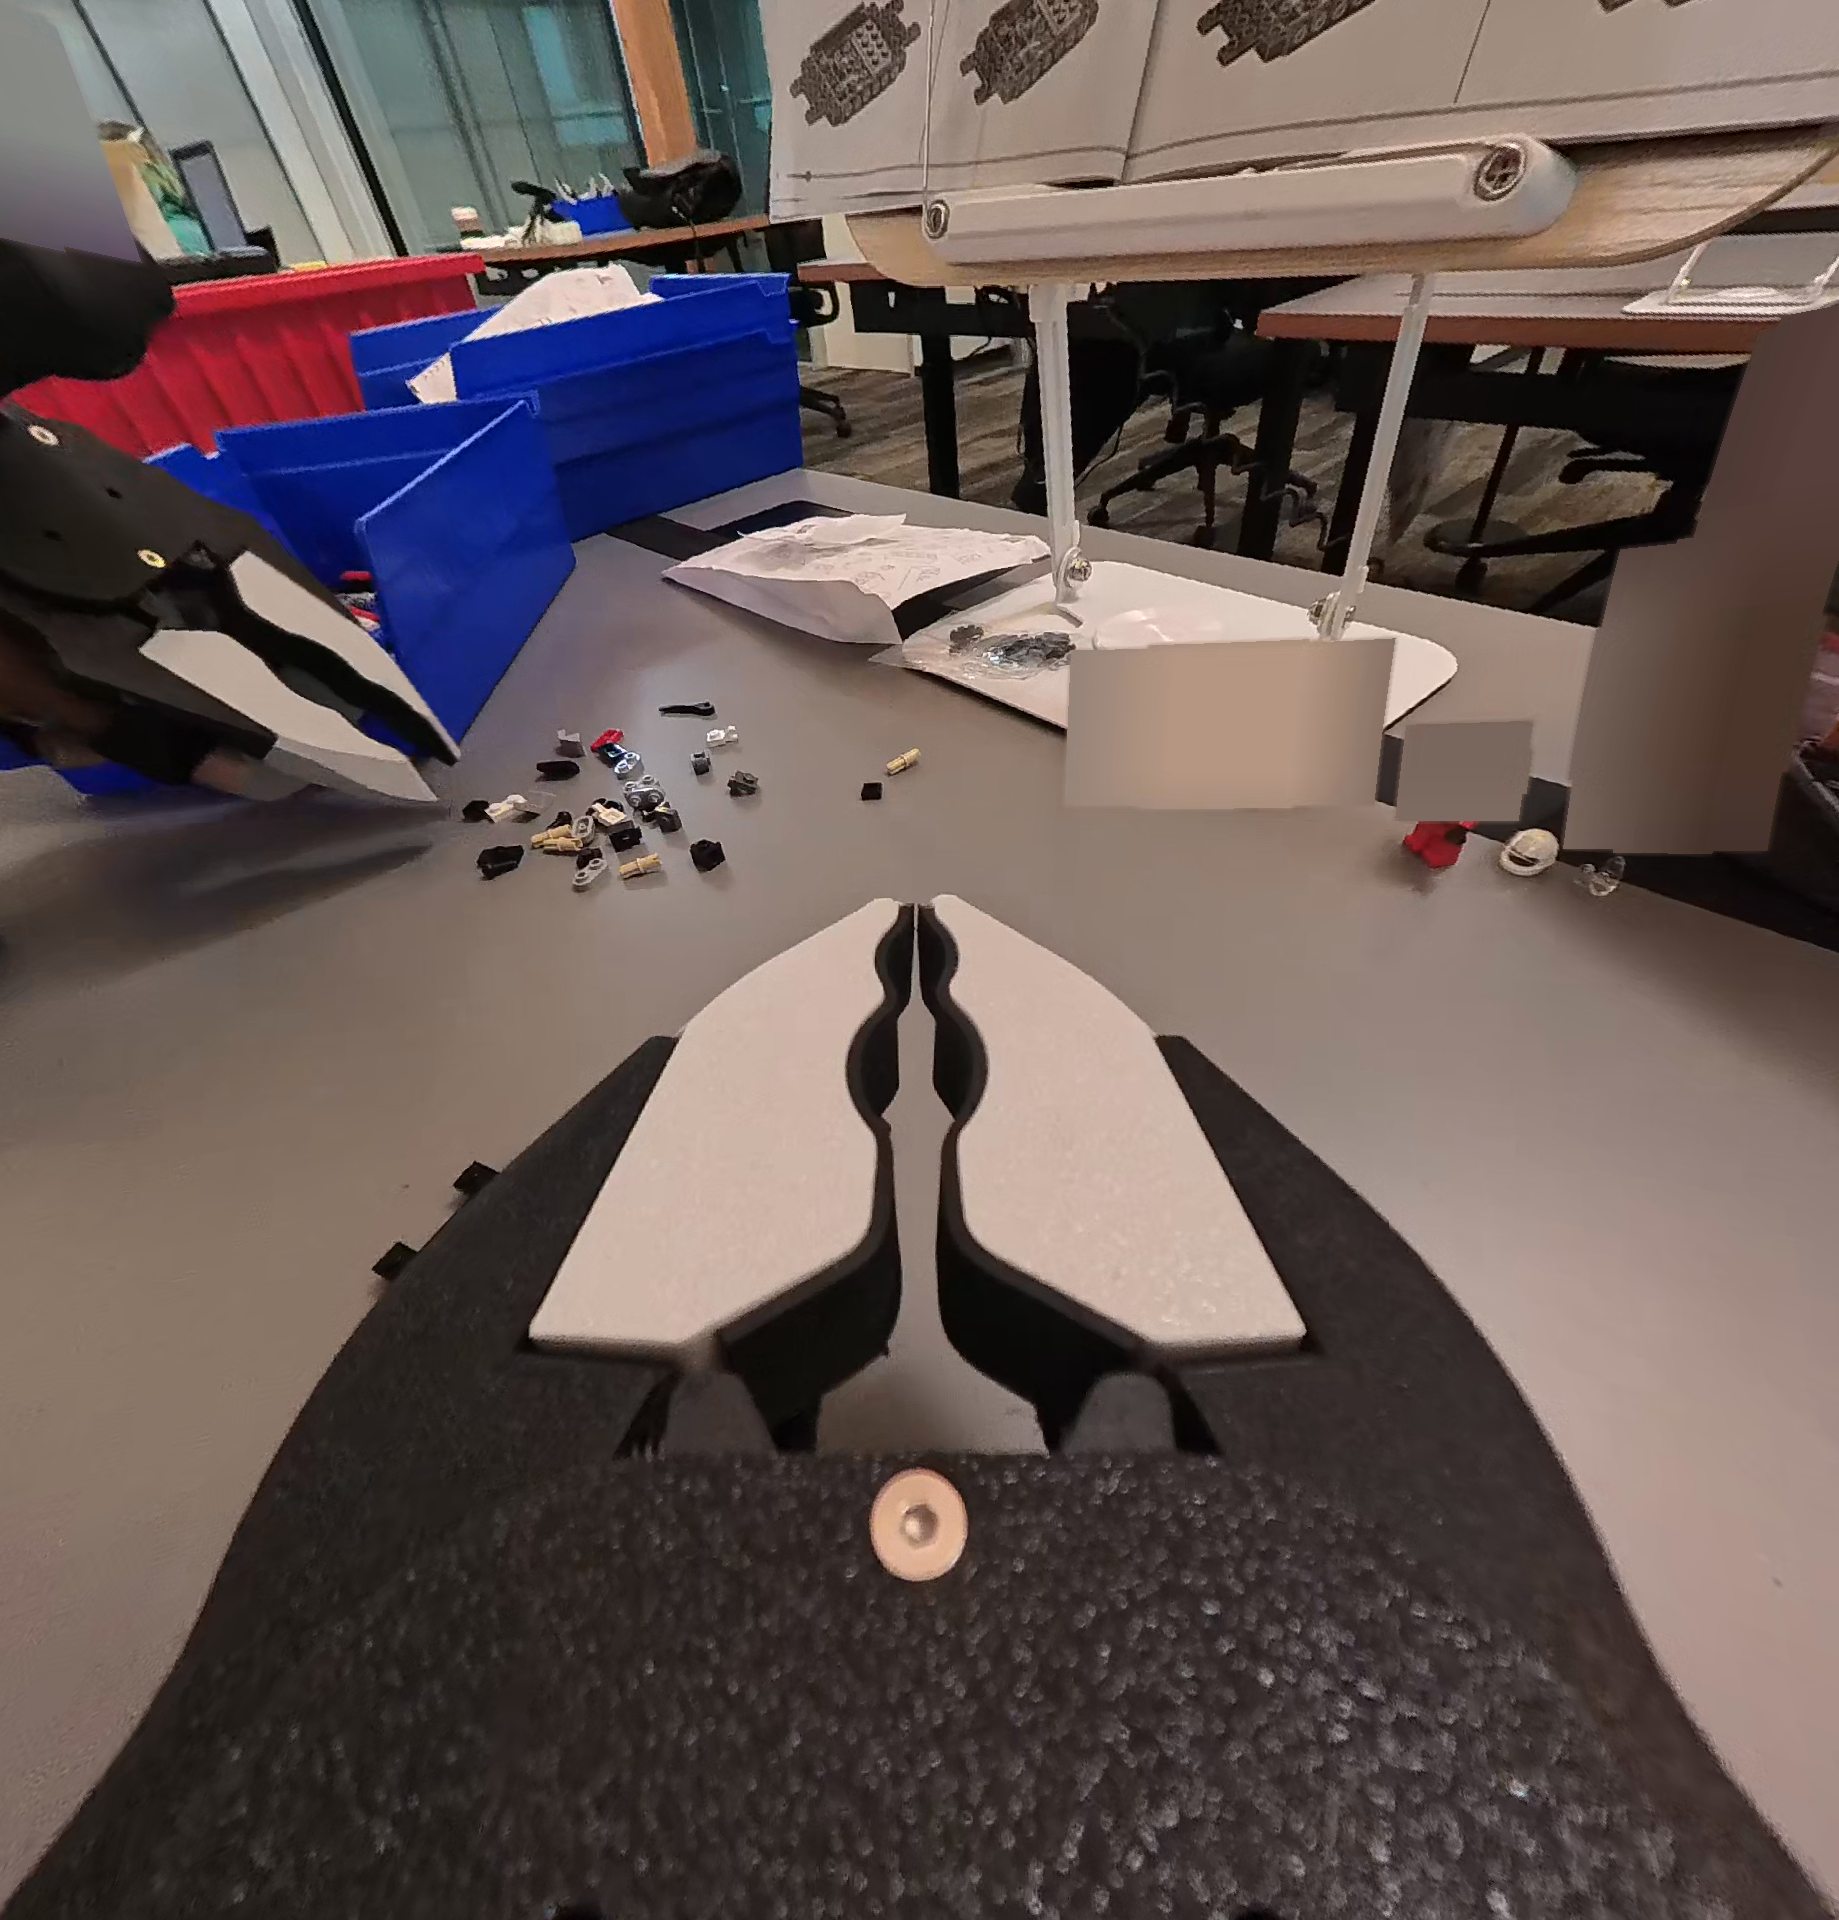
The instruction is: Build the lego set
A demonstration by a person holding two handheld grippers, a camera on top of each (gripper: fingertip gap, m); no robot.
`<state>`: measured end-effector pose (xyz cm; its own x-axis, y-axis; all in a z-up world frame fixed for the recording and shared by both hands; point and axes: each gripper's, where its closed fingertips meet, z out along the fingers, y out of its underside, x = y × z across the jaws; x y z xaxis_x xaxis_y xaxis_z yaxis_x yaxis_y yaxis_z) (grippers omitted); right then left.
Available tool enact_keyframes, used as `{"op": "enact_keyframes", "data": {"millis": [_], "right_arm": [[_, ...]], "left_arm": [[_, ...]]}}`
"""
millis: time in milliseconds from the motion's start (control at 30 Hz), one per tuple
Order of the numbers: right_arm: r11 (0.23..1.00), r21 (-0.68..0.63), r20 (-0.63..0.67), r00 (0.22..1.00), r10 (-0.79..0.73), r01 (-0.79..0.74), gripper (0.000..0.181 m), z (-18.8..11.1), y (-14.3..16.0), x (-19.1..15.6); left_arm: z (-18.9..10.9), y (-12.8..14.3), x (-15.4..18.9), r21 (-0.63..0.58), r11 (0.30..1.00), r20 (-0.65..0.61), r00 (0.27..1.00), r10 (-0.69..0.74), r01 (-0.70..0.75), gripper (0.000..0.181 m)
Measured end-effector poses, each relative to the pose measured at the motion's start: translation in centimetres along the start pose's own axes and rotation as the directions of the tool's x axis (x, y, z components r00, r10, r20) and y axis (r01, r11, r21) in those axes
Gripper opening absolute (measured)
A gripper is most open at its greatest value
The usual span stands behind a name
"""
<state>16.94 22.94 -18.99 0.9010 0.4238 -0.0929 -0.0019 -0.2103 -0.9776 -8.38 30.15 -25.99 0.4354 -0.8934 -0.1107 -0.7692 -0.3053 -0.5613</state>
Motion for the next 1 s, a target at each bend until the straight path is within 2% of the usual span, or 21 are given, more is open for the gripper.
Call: {"op": "enact_keyframes", "data": {"millis": [200,333,433,567,700,867,1000], "right_arm": [[1.000,-0.002,0.003,1.000,0.001,-0.001,0.000,0.0,0.0,0.0],[1.000,0.002,0.003,1.000,0.005,-0.005,0.000,0.0,0.0,0.0],[1.000,-0.003,0.006,1.000,0.006,-0.006,0.000,0.0,0.1,0.0],[1.000,-0.003,0.005,1.000,0.004,-0.004,0.000,0.0,0.1,-0.1],[1.000,-0.001,0.007,1.000,0.004,-0.004,0.000,0.0,0.0,-0.1],[1.000,-0.008,0.012,1.000,0.006,-0.006,0.000,0.1,0.2,-0.2],[1.000,-0.005,0.010,1.000,0.005,-0.005,0.000,0.0,0.1,-0.1]], "left_arm": [[1.5,0.8,0.2,-0.050,0.999,-0.001,1.000,-0.004,0.004,0.019],[1.6,0.6,0.2,-0.042,0.999,0.013,1.000,-0.007,0.007,0.017],[2.0,0.1,0.3,-0.015,1.000,0.016,1.000,-0.013,0.013,0.009],[2.3,-0.4,1.0,0.016,1.000,-0.025,1.000,-0.010,0.011,0.008],[1.1,-1.0,1.6,0.055,0.998,-0.079,0.997,-0.002,0.006,0.009],[1.1,-1.4,0.2,0.077,0.996,0.009,0.999,-0.034,0.033,0.021],[2.1,-1.7,0.0,0.085,0.996,0.044,0.998,-0.046,0.042,0.022]]}}
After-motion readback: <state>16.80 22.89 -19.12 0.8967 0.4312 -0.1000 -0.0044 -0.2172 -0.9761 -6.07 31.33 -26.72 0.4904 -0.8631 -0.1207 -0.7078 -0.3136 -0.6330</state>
